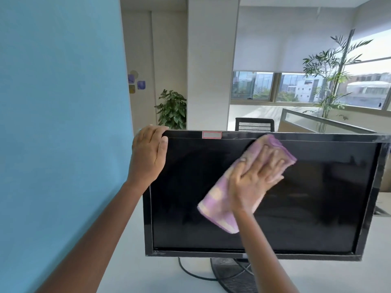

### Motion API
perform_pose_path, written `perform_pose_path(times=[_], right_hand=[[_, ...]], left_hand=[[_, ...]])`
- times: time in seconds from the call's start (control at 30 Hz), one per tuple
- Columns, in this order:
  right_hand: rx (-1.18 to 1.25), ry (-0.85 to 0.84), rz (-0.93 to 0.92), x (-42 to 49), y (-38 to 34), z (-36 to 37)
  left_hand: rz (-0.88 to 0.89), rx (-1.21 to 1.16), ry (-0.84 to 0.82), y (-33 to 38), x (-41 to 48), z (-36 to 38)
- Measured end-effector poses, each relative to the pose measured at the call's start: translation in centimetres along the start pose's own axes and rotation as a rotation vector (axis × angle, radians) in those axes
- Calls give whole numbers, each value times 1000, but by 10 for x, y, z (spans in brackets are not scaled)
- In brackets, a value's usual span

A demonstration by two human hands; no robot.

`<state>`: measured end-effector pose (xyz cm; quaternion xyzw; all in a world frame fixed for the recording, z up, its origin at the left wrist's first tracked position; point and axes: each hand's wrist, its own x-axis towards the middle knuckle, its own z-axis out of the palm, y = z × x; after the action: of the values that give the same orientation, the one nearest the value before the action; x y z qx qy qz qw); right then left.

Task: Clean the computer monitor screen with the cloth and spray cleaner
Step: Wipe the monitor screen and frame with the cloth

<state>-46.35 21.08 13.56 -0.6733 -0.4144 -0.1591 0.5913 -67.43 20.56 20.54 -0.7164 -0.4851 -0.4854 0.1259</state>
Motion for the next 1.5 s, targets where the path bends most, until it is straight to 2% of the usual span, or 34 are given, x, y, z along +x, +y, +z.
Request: perform_pose_path(times=[0.1, 0.23, 0.43, 0.53, 0.6, 0.73, 0.9, 0.97, 1.1, 1.27, 1.37, 1.5], right_hand=[[-44, -82, -201, -40, -44, 21], [-170, -156, -602, -81, -77, 39], [-375, -146, -860, -50, -31, 24], [-407, -88, -734, -16, 13, -2], [-408, -74, -519, 9, 46, -23], [-202, -82, -24, 45, 84, -61], [-37, 4, 189, 38, 51, -51], [-25, -6, 185, 25, 20, -36], [-42, -79, 18, -26, -44, -2], [-96, -141, -484, -95, -93, 41], [-119, -152, -664, -109, -92, 52], [-266, -116, -974, -85, -47, 47]], left_hand=[[2, -23, -2, -1, 0, 0], [9, -9, -10, -5, 0, -1], [47, 0, -27, -7, 0, -2], [40, -10, -24, -6, 1, -1], [30, -17, -22, -8, 0, 0], [43, -59, -12, -8, 0, 0], [42, -81, -2, -8, -2, -1], [41, -93, -1, -10, -3, -1], [18, -139, 13, -9, -2, 0], [27, -155, 9, -10, 0, 2], [46, -175, -27, -18, 0, 0], [79, -204, -34, -21, 3, -4]])
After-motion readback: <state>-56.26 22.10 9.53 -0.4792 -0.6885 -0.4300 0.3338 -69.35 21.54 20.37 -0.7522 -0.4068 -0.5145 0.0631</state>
